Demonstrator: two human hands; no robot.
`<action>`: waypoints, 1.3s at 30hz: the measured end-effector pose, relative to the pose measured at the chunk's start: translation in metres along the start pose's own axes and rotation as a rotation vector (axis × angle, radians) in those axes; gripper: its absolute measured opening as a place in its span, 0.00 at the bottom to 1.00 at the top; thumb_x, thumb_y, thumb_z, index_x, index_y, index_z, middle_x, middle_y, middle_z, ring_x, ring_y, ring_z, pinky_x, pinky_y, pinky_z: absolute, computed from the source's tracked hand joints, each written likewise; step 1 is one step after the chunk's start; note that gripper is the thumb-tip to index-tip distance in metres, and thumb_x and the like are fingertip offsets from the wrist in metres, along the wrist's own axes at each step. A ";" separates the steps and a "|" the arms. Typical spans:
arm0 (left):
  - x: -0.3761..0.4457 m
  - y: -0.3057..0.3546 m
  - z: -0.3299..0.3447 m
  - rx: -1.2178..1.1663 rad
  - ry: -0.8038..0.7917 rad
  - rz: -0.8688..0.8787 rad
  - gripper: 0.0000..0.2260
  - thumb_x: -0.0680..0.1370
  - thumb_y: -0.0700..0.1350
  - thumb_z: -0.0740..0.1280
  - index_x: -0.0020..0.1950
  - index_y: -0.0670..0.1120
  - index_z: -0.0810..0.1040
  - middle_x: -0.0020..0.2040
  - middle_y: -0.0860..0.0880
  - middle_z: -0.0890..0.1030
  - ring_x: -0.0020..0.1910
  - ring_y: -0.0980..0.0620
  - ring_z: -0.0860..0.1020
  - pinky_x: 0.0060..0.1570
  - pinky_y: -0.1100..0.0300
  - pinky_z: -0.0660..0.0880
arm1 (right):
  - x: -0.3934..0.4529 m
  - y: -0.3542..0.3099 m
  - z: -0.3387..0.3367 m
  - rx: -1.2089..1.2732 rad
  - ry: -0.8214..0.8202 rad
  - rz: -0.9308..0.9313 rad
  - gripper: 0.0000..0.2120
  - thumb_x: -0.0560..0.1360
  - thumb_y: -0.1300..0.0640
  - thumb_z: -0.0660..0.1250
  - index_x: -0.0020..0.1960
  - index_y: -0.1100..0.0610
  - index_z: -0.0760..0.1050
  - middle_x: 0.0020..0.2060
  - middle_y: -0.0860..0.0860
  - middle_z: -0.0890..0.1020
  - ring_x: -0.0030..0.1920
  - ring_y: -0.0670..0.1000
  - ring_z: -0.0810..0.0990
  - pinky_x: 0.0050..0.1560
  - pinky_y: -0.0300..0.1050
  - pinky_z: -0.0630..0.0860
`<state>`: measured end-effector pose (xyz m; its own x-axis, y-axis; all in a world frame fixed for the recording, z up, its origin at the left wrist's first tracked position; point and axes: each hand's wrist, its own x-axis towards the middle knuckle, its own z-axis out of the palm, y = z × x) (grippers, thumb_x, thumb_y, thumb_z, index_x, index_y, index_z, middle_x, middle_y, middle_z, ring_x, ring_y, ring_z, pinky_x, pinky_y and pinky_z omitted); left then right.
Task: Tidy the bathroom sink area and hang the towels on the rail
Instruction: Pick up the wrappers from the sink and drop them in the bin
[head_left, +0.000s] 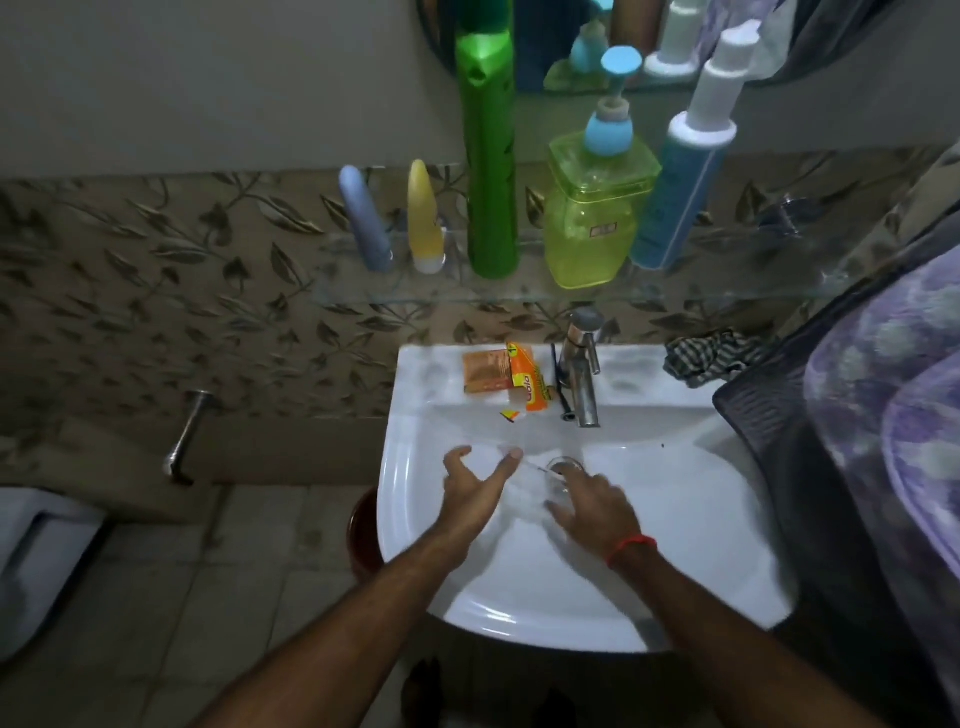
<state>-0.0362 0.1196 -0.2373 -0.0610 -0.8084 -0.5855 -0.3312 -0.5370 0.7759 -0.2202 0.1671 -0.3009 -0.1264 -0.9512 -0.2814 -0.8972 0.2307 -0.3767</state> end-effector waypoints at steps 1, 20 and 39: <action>-0.005 -0.001 0.000 -0.086 -0.051 -0.093 0.38 0.72 0.68 0.71 0.74 0.57 0.56 0.67 0.51 0.68 0.68 0.43 0.72 0.68 0.42 0.72 | -0.005 -0.015 -0.002 0.080 0.021 -0.037 0.26 0.76 0.41 0.64 0.72 0.47 0.67 0.62 0.50 0.79 0.61 0.56 0.79 0.59 0.51 0.75; -0.024 -0.014 -0.103 -0.539 -0.094 0.095 0.26 0.61 0.69 0.78 0.52 0.56 0.86 0.59 0.52 0.85 0.55 0.50 0.81 0.51 0.52 0.76 | 0.070 -0.109 -0.079 0.196 0.522 0.037 0.22 0.75 0.67 0.61 0.68 0.61 0.68 0.50 0.65 0.80 0.52 0.66 0.80 0.49 0.54 0.76; -0.011 -0.002 -0.095 -0.762 -0.205 0.184 0.31 0.60 0.61 0.83 0.57 0.47 0.86 0.54 0.48 0.86 0.55 0.48 0.83 0.52 0.51 0.80 | 0.068 -0.138 -0.085 0.834 0.116 -0.208 0.12 0.80 0.52 0.65 0.62 0.54 0.76 0.54 0.52 0.83 0.58 0.55 0.81 0.58 0.50 0.77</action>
<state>0.0545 0.1063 -0.2100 -0.2474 -0.8794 -0.4068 0.4291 -0.4759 0.7677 -0.1404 0.0532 -0.1929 -0.0775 -0.9952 -0.0601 -0.3095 0.0813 -0.9474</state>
